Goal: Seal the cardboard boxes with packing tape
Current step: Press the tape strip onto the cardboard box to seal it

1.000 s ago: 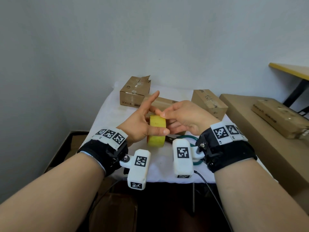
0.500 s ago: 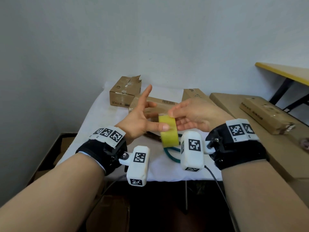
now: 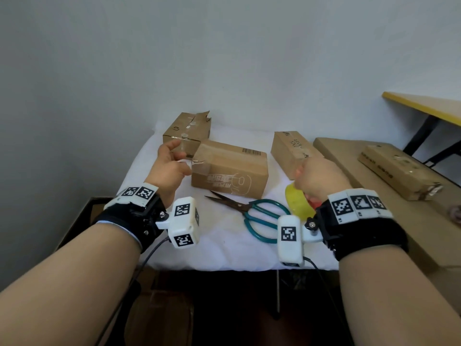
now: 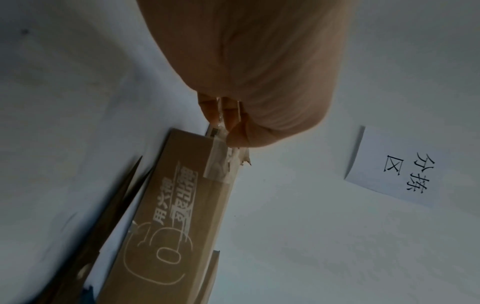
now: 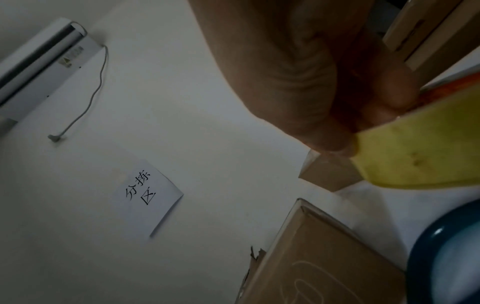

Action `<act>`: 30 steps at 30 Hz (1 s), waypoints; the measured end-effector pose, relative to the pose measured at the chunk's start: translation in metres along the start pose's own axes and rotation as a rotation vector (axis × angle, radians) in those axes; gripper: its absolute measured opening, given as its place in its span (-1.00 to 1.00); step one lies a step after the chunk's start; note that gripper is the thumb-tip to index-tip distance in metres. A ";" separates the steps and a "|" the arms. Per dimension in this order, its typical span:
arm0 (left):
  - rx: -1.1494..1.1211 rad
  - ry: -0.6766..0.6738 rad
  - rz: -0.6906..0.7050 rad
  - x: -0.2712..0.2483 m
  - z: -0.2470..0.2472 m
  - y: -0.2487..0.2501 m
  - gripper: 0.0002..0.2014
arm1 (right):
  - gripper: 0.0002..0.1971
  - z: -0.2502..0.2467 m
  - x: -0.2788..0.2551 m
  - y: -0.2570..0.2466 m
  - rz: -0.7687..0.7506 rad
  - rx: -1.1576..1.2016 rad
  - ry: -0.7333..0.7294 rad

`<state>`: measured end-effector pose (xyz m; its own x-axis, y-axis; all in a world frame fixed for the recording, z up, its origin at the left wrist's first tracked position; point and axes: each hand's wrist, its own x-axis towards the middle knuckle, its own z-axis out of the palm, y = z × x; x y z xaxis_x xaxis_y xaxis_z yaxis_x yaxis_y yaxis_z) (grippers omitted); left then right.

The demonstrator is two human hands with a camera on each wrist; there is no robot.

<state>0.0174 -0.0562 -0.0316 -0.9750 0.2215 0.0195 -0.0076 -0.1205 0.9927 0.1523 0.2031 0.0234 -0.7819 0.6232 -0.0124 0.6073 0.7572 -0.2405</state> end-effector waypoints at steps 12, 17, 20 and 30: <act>0.176 -0.111 -0.022 0.001 -0.012 -0.005 -0.12 | -0.91 -0.005 -0.008 -0.040 -0.079 0.005 0.067; 0.121 -0.172 -0.030 0.007 -0.010 0.000 -0.25 | -0.75 0.010 -0.015 -0.083 -0.306 0.192 0.103; 0.063 -0.232 -0.032 0.009 -0.006 0.000 -0.51 | -0.69 0.020 -0.020 -0.104 -0.428 0.210 0.061; 0.214 -0.297 -0.032 0.011 -0.011 -0.001 -0.59 | -0.66 0.036 -0.015 -0.118 -0.409 0.209 -0.013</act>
<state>0.0043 -0.0638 -0.0336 -0.8678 0.4968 -0.0095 0.0403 0.0894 0.9952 0.0875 0.0970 0.0171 -0.9540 0.2782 0.1121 0.2085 0.8838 -0.4188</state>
